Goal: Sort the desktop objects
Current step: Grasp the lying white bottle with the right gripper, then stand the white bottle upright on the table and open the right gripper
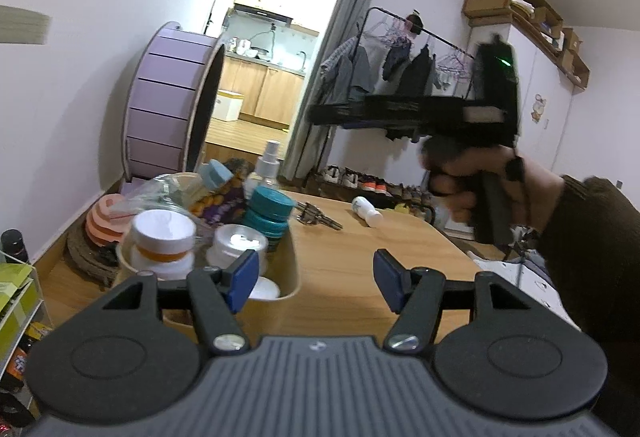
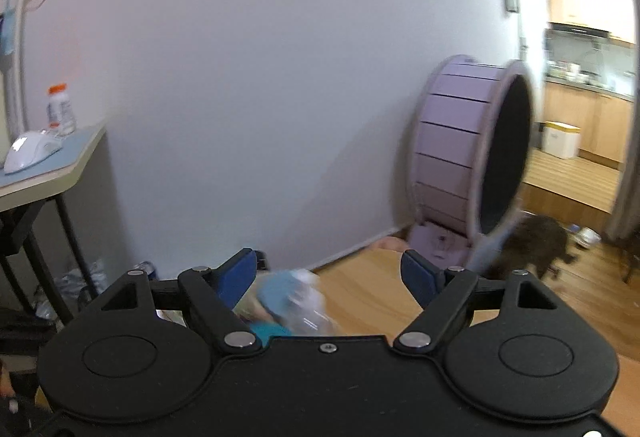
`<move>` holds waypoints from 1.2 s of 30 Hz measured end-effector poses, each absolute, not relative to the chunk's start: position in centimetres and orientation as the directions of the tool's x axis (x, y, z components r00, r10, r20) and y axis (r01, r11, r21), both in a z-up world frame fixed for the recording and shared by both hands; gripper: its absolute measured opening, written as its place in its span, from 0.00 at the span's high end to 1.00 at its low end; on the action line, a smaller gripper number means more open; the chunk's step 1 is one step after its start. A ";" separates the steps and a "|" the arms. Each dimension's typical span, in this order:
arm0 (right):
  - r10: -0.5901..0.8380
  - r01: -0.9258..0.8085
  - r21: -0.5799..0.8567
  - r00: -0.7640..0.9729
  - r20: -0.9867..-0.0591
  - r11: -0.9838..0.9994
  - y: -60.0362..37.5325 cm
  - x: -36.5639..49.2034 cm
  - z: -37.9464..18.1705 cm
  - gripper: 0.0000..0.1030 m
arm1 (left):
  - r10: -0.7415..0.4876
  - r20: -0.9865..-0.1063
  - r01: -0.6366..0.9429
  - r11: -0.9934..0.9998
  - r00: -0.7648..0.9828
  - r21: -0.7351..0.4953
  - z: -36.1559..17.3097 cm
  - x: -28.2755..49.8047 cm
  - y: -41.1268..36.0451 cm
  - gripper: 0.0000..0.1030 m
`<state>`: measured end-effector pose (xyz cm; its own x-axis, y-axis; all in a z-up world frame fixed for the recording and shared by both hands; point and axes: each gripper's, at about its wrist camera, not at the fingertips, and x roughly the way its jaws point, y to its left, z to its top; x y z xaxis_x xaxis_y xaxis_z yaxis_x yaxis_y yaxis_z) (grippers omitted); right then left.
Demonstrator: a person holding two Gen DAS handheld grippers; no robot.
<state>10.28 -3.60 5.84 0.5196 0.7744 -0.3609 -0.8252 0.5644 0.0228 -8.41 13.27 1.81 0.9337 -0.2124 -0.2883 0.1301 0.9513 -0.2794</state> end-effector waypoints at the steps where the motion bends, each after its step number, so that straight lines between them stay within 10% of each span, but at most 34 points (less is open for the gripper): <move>1: 0.761 -0.809 0.029 0.539 -0.360 0.587 -5.1 10.5 5.7 0.24 | -0.220 -0.289 0.138 0.951 0.932 -0.278 1.8 -8.3 13.0 0.39; 23: 0.441 -0.455 0.116 0.719 -0.538 0.883 -13.8 23.3 -4.8 0.30 | -0.288 -0.355 0.207 0.946 0.890 -0.248 0.7 -4.6 9.1 0.39; 26: 0.425 -0.449 0.102 0.713 -0.558 0.887 -13.0 24.7 -5.9 0.35 | -0.290 -0.357 0.207 0.945 0.888 -0.252 0.6 -4.5 9.1 0.39; 30: 0.407 -0.440 0.097 0.695 -0.592 0.893 -12.9 24.8 -6.6 0.68 | -0.288 -0.359 0.202 0.945 0.888 -0.258 0.6 -4.5 9.3 0.39; 36: 0.416 -0.441 0.109 0.696 -0.585 0.891 -14.3 23.2 -6.3 0.69 | -0.289 -0.353 0.202 0.944 0.890 -0.262 0.6 -5.0 9.3 0.39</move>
